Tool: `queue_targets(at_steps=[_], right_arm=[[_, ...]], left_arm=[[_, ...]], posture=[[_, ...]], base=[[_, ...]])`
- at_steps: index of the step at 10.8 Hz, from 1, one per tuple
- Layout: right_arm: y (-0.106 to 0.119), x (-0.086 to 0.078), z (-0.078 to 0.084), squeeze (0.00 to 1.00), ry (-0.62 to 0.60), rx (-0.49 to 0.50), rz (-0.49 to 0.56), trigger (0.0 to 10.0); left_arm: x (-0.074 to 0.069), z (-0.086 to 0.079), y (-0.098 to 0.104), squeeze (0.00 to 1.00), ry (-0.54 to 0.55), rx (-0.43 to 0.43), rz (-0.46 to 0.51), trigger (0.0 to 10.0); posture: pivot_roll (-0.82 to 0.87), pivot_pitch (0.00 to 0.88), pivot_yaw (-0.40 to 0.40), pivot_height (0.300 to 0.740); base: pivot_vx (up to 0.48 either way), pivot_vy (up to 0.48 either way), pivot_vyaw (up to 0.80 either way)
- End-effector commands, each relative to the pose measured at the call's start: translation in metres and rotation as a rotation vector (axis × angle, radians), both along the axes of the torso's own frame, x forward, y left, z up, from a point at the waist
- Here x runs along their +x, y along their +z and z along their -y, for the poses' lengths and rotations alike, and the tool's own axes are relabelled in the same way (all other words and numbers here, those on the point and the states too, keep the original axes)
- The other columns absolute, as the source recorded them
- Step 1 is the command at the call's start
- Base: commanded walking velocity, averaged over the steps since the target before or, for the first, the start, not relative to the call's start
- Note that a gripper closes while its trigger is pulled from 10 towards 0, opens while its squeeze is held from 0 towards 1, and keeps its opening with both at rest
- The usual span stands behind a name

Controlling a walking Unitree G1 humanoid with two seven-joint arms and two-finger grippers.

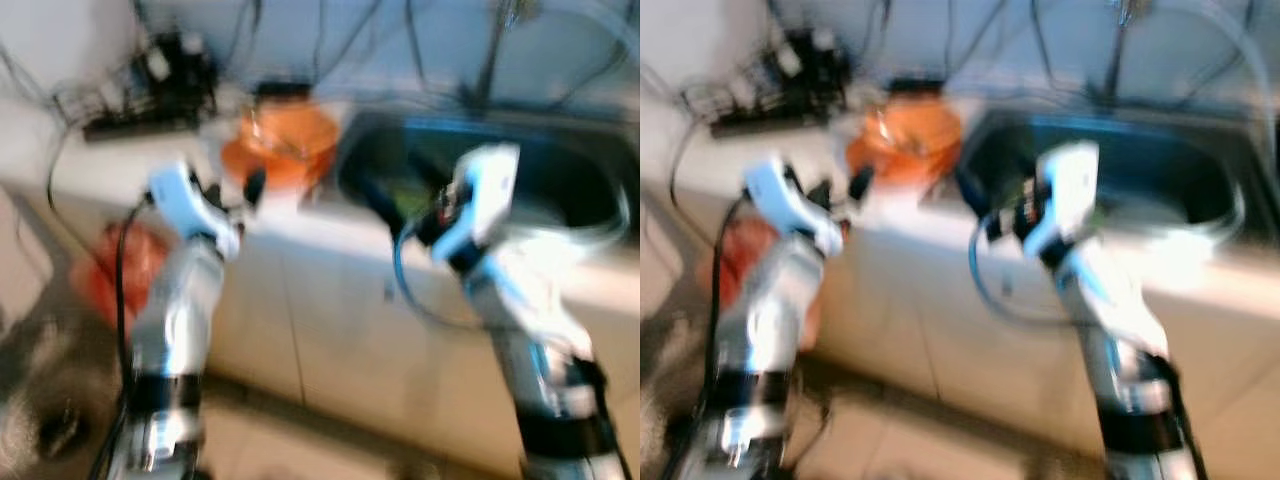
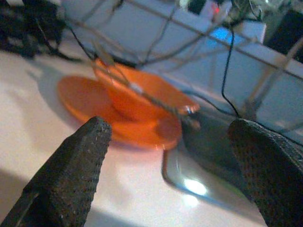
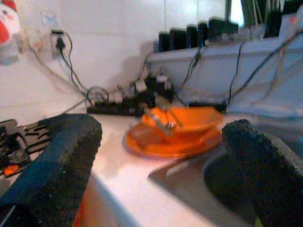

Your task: Kitchen organization

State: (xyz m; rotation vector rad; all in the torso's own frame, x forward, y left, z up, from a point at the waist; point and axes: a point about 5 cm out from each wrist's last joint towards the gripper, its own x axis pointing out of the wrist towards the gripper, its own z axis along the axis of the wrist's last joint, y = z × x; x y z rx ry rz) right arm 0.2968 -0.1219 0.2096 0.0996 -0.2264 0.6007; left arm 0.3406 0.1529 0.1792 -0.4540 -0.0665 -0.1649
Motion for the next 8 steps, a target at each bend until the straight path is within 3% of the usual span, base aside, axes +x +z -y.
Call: queue_targets(at_steps=[1,3,6,8], right_arm=[[0.005,-0.001,-0.003,0.0,0.023,-0.007,0.017,10.0],[0.005,-0.004,-0.001,0.0,0.004,-0.006,0.013,10.0],[0.03,0.002,0.007,0.0,-0.092,0.086,0.116,10.0],[0.035,0.005,0.01,0.0,-0.118,0.093,0.135,10.0]], left_arm=[[0.002,0.0,0.002,0.0,-0.011,-0.011,0.006,10.0],[-0.003,-0.001,0.004,0.0,-0.016,-0.039,0.031,10.0],[-0.018,-0.003,0.024,0.0,0.001,0.044,0.15,10.0],[-0.025,0.002,0.034,0.0,0.002,0.099,0.204,10.0]], posture=[[0.07,0.068,0.091,0.74],[0.07,0.075,0.091,0.74],[0.08,0.062,0.09,0.74],[0.08,0.054,0.09,0.74]], base=[[0.0,0.0,0.0],[0.0,0.0,0.0],[0.286,0.175,0.0],[0.313,0.27,0.0]])
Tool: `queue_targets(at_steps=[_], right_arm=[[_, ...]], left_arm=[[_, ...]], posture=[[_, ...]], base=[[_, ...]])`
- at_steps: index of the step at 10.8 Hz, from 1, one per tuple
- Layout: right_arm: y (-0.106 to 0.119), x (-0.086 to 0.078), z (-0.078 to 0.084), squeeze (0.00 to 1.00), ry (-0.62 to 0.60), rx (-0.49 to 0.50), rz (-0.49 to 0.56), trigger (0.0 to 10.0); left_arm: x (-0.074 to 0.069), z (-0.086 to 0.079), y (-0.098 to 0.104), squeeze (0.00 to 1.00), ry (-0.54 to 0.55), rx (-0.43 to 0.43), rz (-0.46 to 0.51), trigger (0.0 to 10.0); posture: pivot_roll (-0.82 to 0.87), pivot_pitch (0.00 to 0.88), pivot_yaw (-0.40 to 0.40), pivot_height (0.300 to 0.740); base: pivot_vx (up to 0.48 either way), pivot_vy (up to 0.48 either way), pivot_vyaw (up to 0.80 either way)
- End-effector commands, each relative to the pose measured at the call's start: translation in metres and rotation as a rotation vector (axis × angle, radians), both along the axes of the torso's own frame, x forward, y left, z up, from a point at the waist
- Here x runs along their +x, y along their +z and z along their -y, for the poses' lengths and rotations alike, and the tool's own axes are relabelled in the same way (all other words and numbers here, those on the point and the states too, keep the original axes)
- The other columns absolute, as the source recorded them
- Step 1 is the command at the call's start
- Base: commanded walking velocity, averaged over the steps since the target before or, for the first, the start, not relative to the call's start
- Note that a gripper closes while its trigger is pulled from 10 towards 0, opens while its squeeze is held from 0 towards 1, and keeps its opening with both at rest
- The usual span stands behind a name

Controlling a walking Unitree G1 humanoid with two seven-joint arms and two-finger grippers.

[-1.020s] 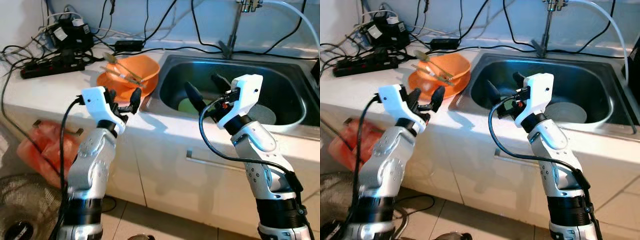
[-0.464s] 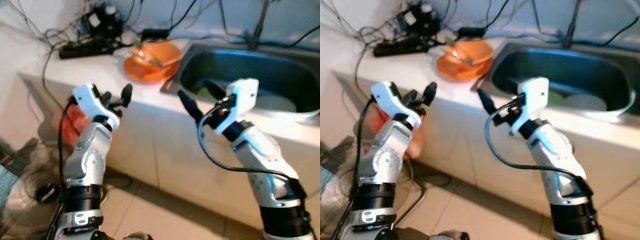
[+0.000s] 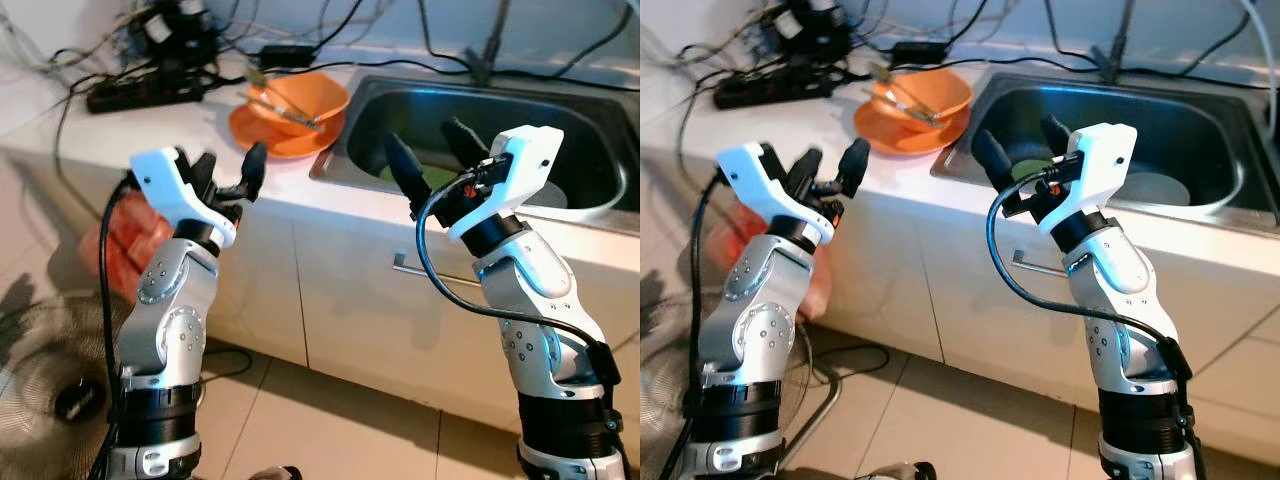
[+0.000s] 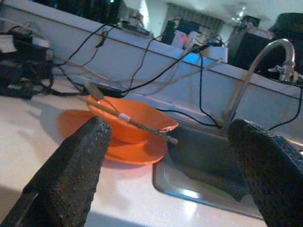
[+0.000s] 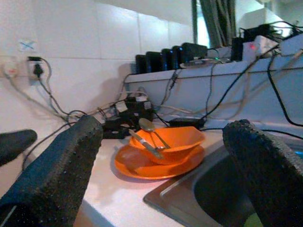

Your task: Kitchen organization

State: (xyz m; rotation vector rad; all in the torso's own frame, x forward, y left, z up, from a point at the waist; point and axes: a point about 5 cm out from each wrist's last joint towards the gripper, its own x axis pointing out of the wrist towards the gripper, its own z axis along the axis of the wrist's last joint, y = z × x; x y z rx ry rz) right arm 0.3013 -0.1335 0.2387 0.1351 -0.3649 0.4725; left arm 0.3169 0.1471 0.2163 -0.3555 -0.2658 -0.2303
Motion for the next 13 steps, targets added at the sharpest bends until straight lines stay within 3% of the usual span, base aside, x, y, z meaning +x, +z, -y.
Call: queue_targets(at_steps=[1,5,13], right_arm=[[0.005,0.001,-0.002,0.0,0.004,0.008,0.024,10.0],[0.008,0.002,-0.004,0.0,-0.001,0.019,0.039,10.0],[0.008,0.004,-0.001,0.0,-0.041,0.009,0.045,10.0]], left_arm=[[-0.003,-0.004,0.002,0.0,0.03,0.033,0.016,10.0],[-0.007,0.002,0.008,0.0,0.021,0.09,0.049,10.0],[-0.007,0.007,-0.001,0.0,0.02,0.155,0.006,10.0]], posture=[[0.08,0.05,0.088,0.74],[0.09,0.044,0.086,0.74],[0.09,0.056,0.089,0.74]], base=[[0.337,0.266,0.0],[0.371,0.265,0.0],[0.476,0.0,0.0]])
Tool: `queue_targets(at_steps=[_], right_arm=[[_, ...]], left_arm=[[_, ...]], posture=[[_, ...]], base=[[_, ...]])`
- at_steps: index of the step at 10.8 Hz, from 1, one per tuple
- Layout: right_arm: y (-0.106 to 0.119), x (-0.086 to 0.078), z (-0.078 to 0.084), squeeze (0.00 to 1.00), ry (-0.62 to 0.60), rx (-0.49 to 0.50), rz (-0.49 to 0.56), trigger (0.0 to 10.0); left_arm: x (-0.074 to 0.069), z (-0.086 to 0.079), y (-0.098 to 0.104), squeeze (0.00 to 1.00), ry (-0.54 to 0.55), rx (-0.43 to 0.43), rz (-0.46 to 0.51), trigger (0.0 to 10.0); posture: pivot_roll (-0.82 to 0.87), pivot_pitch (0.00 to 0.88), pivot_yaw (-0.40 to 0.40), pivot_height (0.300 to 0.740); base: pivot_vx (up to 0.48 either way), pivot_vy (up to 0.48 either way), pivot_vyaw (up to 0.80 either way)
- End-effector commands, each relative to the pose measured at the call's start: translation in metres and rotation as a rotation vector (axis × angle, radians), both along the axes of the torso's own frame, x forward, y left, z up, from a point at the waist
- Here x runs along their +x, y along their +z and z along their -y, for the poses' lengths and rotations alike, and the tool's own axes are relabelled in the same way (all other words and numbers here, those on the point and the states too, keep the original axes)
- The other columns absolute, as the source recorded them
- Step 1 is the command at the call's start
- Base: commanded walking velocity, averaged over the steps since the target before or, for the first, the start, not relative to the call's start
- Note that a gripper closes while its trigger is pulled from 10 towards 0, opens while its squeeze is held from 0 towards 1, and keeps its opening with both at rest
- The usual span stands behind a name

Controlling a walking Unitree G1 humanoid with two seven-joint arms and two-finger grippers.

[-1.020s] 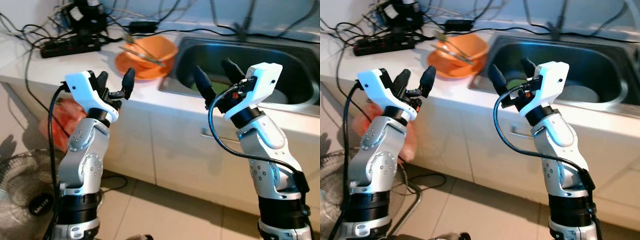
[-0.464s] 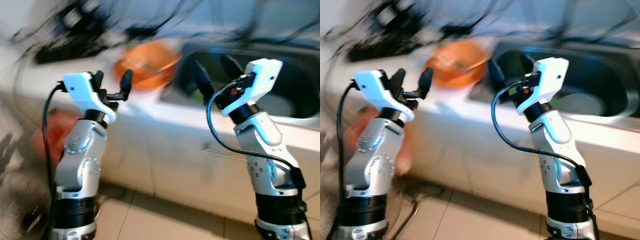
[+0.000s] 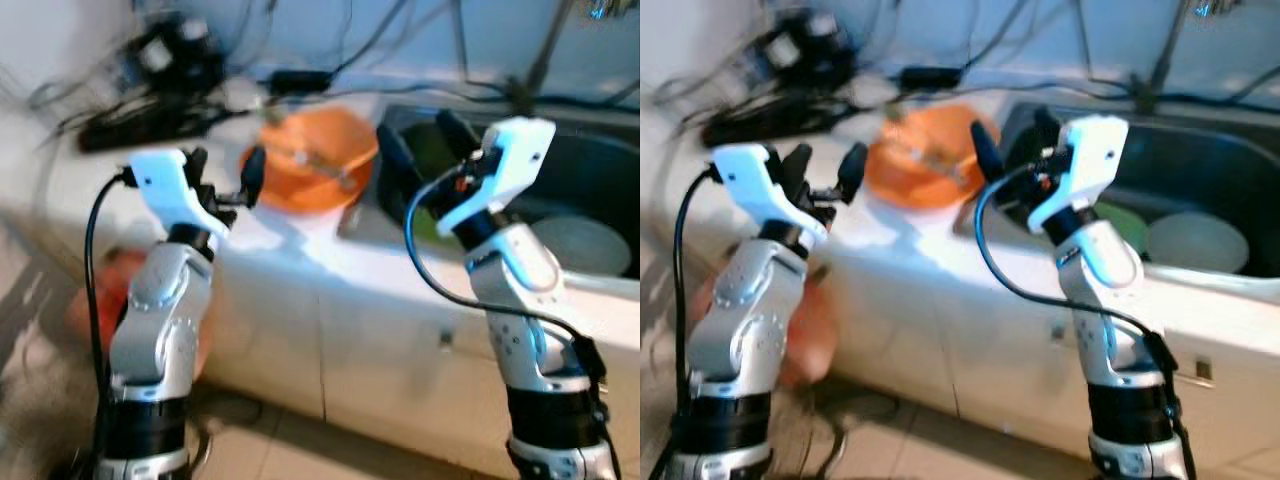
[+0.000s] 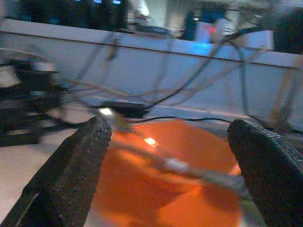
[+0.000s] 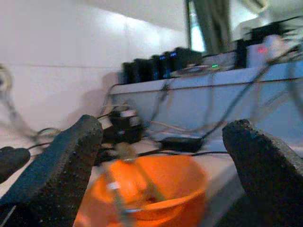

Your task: Kitchen organization

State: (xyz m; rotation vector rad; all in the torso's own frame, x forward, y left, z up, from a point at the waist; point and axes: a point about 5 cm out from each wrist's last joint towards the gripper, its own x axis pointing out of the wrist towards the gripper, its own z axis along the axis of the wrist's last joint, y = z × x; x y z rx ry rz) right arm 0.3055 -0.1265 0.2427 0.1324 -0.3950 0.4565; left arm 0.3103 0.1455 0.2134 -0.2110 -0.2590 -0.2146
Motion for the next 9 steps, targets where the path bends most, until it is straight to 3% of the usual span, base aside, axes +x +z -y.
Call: queue_targets(at_steps=[1,6,9], right_arm=[[0.003,-0.0006,0.0053,0.0,-0.023,0.001,0.014,10.0],[0.0013,-0.0003,0.0039,0.0,-0.025,-0.002,0.007,10.0],[0.0012,0.0003,0.0034,0.0,-0.026,-0.003,0.008,10.0]], left_arm=[[-0.0004,0.006,-0.0013,0.0,-0.018,-0.009,-0.019,10.0],[-0.0013,0.0077,-0.0022,0.0,-0.018,-0.005,-0.02,10.0],[-0.0007,0.0055,-0.0019,0.0,-0.012,-0.009,-0.02,10.0]], posture=[[0.09,0.057,0.089,0.74],[0.09,0.057,0.093,0.74],[0.09,0.056,0.093,0.74]], base=[[0.368,0.0,0.0],[0.0,0.0,0.0],[0.0,-0.48,0.0]])
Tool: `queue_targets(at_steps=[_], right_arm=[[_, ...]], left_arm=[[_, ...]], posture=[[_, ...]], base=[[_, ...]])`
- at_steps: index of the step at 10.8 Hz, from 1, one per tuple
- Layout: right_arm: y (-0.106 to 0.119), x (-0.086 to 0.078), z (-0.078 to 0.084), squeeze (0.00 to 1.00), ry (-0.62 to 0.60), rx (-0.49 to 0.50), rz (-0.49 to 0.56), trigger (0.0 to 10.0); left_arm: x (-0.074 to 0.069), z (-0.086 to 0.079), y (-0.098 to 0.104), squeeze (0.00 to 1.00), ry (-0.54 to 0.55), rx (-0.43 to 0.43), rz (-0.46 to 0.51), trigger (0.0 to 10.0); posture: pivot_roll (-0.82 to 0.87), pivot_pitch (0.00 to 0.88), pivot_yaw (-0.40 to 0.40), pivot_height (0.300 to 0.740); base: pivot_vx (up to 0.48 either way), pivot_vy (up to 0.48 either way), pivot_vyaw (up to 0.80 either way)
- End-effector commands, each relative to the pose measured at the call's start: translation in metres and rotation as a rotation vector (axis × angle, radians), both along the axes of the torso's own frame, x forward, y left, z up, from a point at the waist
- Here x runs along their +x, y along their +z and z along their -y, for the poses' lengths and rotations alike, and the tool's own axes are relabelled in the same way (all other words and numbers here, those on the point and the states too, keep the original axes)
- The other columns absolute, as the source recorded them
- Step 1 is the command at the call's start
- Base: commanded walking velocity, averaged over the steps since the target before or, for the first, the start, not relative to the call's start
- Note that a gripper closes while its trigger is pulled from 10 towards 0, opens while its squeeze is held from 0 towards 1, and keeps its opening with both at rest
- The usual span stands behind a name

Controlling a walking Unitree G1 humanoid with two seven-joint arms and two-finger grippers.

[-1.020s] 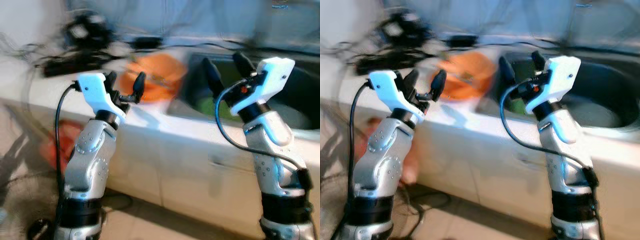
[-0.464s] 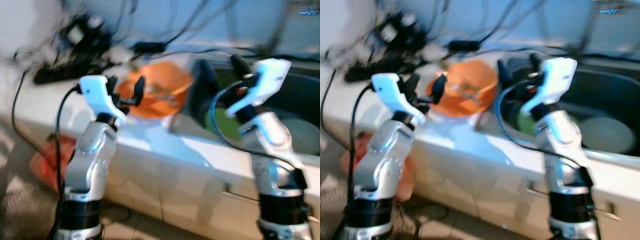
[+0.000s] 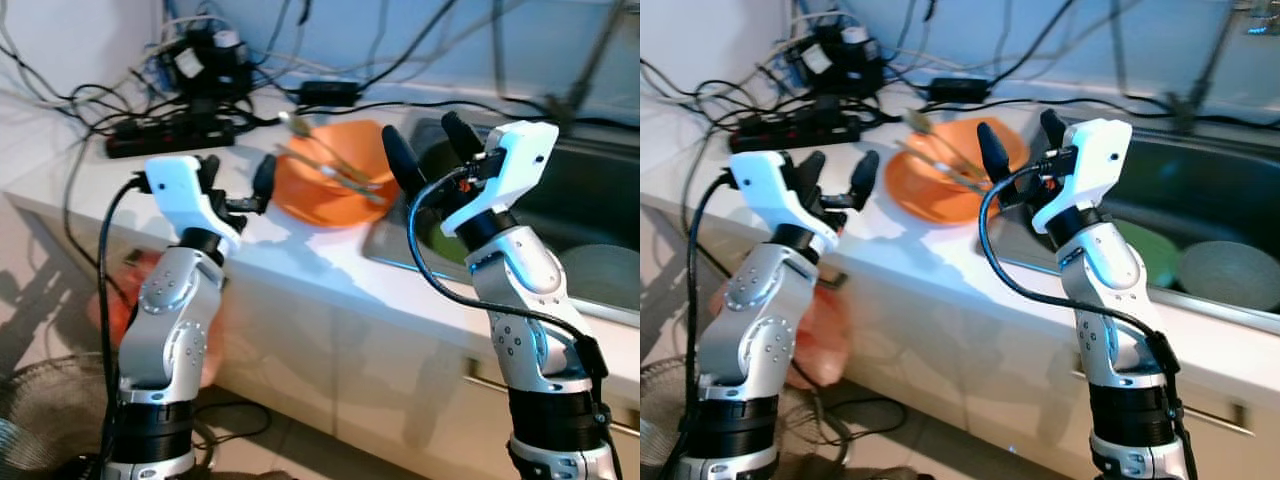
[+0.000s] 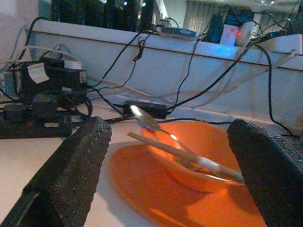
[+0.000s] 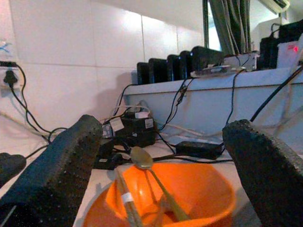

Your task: Kitchen organization

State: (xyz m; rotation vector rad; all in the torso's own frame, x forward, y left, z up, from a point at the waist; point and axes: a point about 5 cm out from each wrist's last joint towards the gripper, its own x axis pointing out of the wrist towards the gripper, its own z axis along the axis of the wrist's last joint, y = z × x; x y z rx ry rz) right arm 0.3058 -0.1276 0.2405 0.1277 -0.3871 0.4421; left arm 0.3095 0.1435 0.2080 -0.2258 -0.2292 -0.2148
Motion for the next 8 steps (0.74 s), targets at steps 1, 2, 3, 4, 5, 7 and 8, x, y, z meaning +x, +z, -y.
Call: queue_targets(at_steps=[1,2,3,4,5,7,8], right_arm=[[0.0033,0.0001,0.002,0.0,-0.011,0.0,0.015,10.0],[0.0032,0.0004,0.0021,0.0,-0.011,-0.001,0.015,10.0],[0.003,0.0004,0.002,0.0,-0.011,-0.002,0.015,10.0],[0.0027,0.0004,0.002,0.0,-0.011,-0.003,0.014,10.0],[0.0018,0.0002,0.0019,0.0,-0.01,-0.006,0.012,10.0],[0.0015,0.0001,0.0021,0.0,-0.009,-0.007,0.011,10.0],[0.0012,0.0001,0.0017,0.0,-0.005,-0.01,0.009,10.0]], left_arm=[[0.0001,0.0032,0.003,0.0,-0.006,0.0,0.008,10.0],[0.0004,0.0027,0.0026,0.0,-0.004,0.0,0.006,10.0],[0.0006,0.0021,0.0026,0.0,-0.003,0.0,0.005,10.0],[0.0006,0.0022,0.0023,0.0,-0.005,-0.02,0.003,10.0],[0.0003,0.0021,0.002,0.0,-0.004,-0.034,0.001,10.0],[0.0001,0.0012,0.0008,0.0,0.003,-0.033,-0.004,10.0],[0.0003,0.0003,-0.0005,0.0,0.007,-0.032,-0.01,10.0]], posture=[[0.09,0.055,0.093,0.74],[0.09,0.054,0.093,0.74],[0.09,0.054,0.093,0.74],[0.09,0.053,0.093,0.74],[0.09,0.055,0.092,0.74],[0.09,0.056,0.091,0.74],[0.09,0.056,0.091,0.74]], base=[[0.0,-0.472,0.0],[0.0,-0.465,0.0],[0.0,-0.458,0.0],[0.0,0.0,0.0],[0.0,0.0,0.0],[0.0,0.0,0.0],[0.0,0.0,0.0]])
